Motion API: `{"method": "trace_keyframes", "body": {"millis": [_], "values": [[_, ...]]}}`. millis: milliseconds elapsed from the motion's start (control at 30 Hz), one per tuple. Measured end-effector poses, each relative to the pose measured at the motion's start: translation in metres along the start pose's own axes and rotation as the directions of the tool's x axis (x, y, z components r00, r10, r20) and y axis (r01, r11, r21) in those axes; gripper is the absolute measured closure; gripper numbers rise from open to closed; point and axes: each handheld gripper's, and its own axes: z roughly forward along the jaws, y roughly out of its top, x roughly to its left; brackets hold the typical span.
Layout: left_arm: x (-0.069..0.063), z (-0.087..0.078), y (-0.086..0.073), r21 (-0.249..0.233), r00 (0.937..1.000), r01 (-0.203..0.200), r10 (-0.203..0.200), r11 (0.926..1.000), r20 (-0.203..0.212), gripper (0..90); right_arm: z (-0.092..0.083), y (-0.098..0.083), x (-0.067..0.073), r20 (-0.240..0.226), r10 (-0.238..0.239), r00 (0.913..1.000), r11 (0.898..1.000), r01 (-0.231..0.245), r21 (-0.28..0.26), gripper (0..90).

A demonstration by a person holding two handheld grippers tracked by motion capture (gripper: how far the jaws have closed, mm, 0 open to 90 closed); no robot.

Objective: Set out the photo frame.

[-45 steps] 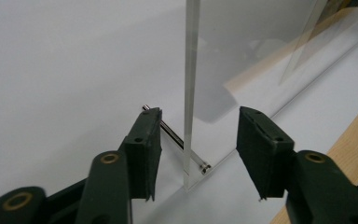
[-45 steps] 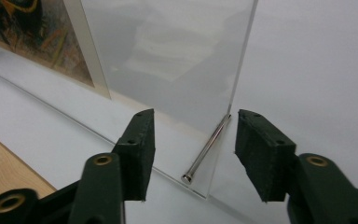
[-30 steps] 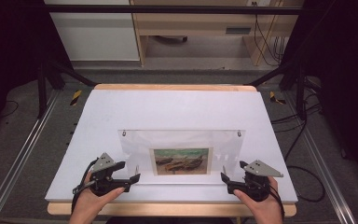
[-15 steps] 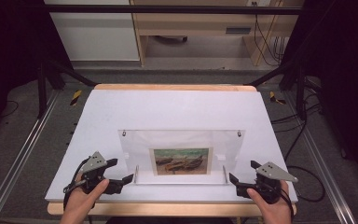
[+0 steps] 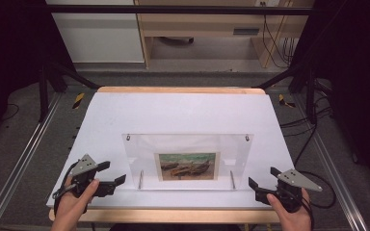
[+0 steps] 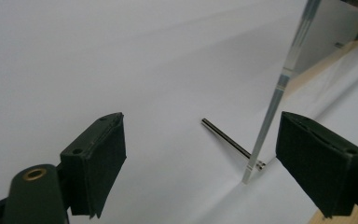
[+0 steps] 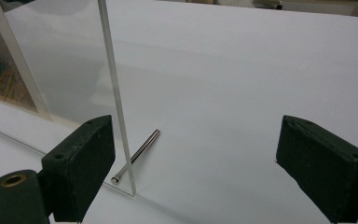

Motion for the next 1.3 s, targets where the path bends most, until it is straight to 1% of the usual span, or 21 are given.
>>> {"method": "trace_keyframes", "body": {"millis": [133, 233, 267, 367, 433, 467, 533, 567, 600, 633, 667, 733, 800, 867, 933, 1000, 1133, 1200, 1233, 1300], "values": [[0.006, -0.004, -0.002, -0.01, 0.9997, 0.021, -0.021, 0.9997, -0.011, 17.1, -0.002, 0.0, -0.002, 0.017, 0.003, 0.9998, 1.0, -0.003, -0.004, 13.0], [0.009, -0.005, -0.003, -0.006, 0.999, 0.014, -0.015, 0.9999, -0.043, 17.6, -0.003, 0.0, -0.003, 0.038, 0.01, 0.9992, 1.0, -0.01, -0.002, 15.1], [0.01, -0.005, -0.003, -0.004, 0.9985, 0.008, -0.008, 1.0, -0.054, 17.5, -0.003, 0.0, -0.004, 0.054, 0.009, 0.9985, 1.0, -0.009, 0.001, 15.2], [0.012, -0.005, -0.003, 0.009, 0.9966, -0.002, 0.003, 1.0, -0.082, 16.5, -0.002, -0.002, -0.007, 0.095, 0.029, 0.9951, 0.999, -0.033, 0.037, 15.1], [0.013, -0.003, -0.003, 0.028, 0.993, 0.001, 0.002, 0.9996, -0.118, 16.4, 0.0, -0.003, -0.009, 0.118, 0.031, 0.9926, 0.997, -0.039, 0.065, 15.0], [0.013, -0.003, -0.003, 0.041, 0.991, 0.003, 0.002, 0.9991, -0.134, 16.5, 0.002, -0.004, -0.01, 0.135, 0.022, 0.9906, 0.996, -0.033, 0.082, 15.0], [0.014, 0.0, -0.003, 0.049, 0.9873, 0.012, -0.004, 0.9988, -0.159, 16.4, 0.006, -0.006, -0.01, 0.159, 0.023, 0.9871, 0.992, -0.042, 0.118, 14.8], [0.014, 0.001, -0.003, 0.057, 0.9853, 0.008, 0.002, 0.9983, -0.171, 16.4, 0.007, -0.006, -0.01, 0.162, 0.031, 0.9863, 0.99, -0.053, 0.131, 14.6], [0.014, 0.003, -0.002, 0.062, 0.9821, 0.013, -0.001, 0.998, -0.188, 16.1, 0.01, -0.007, -0.011, 0.163, 0.037, 0.986, 0.988, -0.06, 0.14, 14.3], [0.015, 0.005, -0.001, 0.073, 0.9796, 0.01, 0.005, 0.9973, -0.201, 15.3, 0.013, -0.007, -0.012, 0.169, 0.033, 0.9851, 0.986, -0.059, 0.153, 14.2], [0.015, 0.007, -0.001, 0.084, 0.9767, 0.004, 0.014, 0.9964, -0.214, 15.0, 0.015, -0.006, -0.012, 0.169, 0.04, 0.9848, 0.985, -0.068, 0.16, 14.2], [0.017, 0.012, 0.001, 0.109, 0.9755, -0.006, 0.03, 0.9941, -0.218, 15.0, 0.021, -0.005, -0.014, 0.171, 0.044, 0.9843, 0.981, -0.074, 0.177, 14.0], [0.019, 0.018, 0.003, 0.117, 0.9742, -0.009, 0.035, 0.9931, -0.223, 14.6, 0.027, -0.003, -0.016, 0.17, 0.038, 0.9847, 0.978, -0.071, 0.196, 14.0], [0.022, 0.024, 0.006, 0.125, 0.9712, -0.016, 0.045, 0.992, -0.234, 14.6, 0.033, 0.0, -0.016, 0.17, 0.027, 0.985, 0.976, -0.063, 0.21, 13.9], [0.025, 0.029, 0.008, 0.128, 0.9733, -0.017, 0.046, 0.9916, -0.225, 14.6, 0.04, 0.003, -0.017, 0.17, 0.017, 0.9854, 0.975, -0.054, 0.215, 13.9], [0.029, 0.036, 0.012, 0.14, 0.9724, -0.025, 0.056, 0.9899, -0.226, 14.4, 0.048, 0.006, -0.019, 0.17, 0.008, 0.9853, 0.973, -0.047, 0.227, 13.9], [0.034, 0.048, 0.018, 0.16, 0.972, -0.04, 0.075, 0.9864, -0.223, 14.3, 0.058, 0.011, -0.024, 0.177, 0.001, 0.9842, 0.972, -0.042, 0.231, 13.8], [0.037, 0.052, 0.021, 0.164, 0.9728, -0.038, 0.074, 0.9858, -0.219, 14.3, 0.064, 0.014, -0.026, 0.18, 0.004, 0.9836, 0.972, -0.046, 0.229, 13.8], [0.039, 0.054, 0.022, 0.169, 0.972, -0.04, 0.077, 0.9848, -0.222, 14.3, 0.066, 0.015, -0.027, 0.181, 0.001, 0.9835, 0.972, -0.043, 0.233, 13.8], [0.042, 0.059, 0.024, 0.176, 0.9724, -0.037, 0.076, 0.9837, -0.221, 14.3, 0.071, 0.016, -0.029, 0.179, 0.001, 0.9839, 0.971, -0.044, 0.236, 13.7]]}}
